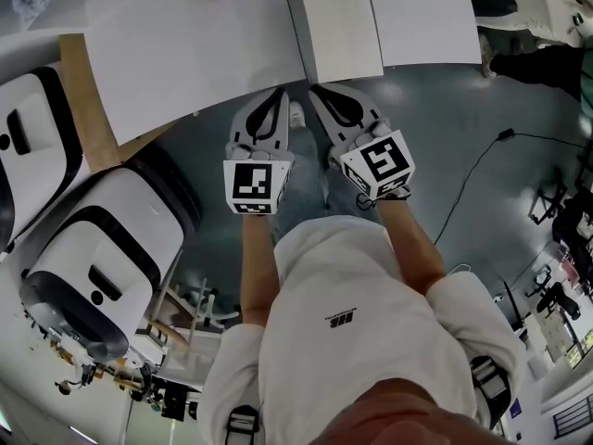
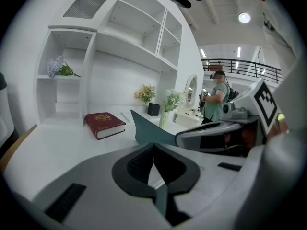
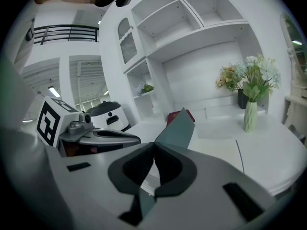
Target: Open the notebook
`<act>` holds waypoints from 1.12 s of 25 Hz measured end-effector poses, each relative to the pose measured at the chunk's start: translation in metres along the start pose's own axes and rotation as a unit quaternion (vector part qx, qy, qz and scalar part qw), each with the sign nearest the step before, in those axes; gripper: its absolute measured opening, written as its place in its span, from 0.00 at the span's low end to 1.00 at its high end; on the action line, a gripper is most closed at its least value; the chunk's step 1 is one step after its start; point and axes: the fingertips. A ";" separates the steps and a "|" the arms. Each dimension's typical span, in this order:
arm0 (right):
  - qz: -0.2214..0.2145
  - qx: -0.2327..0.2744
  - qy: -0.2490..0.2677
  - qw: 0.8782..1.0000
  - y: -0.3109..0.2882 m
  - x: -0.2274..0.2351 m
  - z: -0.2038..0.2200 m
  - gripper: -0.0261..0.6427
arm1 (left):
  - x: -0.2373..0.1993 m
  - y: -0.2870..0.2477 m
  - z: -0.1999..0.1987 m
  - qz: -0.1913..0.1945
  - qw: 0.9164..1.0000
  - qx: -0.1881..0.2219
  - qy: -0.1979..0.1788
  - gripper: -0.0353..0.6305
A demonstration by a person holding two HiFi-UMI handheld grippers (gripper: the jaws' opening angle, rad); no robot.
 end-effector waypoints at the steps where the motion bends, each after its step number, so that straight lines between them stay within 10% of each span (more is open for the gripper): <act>1: -0.003 -0.001 0.002 1.000 -0.002 -0.002 0.000 0.04 | -0.002 0.001 0.001 -0.001 1.000 0.000 0.002 0.05; 28: -0.063 -0.047 0.036 0.996 -0.059 -0.043 0.015 0.04 | -0.053 0.015 0.047 -0.045 0.997 -0.019 0.058 0.05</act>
Point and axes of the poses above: the fingertips, and each gripper's own axes: y backward along the fingers, x to its right, z out of its underside, and after that the axes turned 11 degrees about -x, right-handed
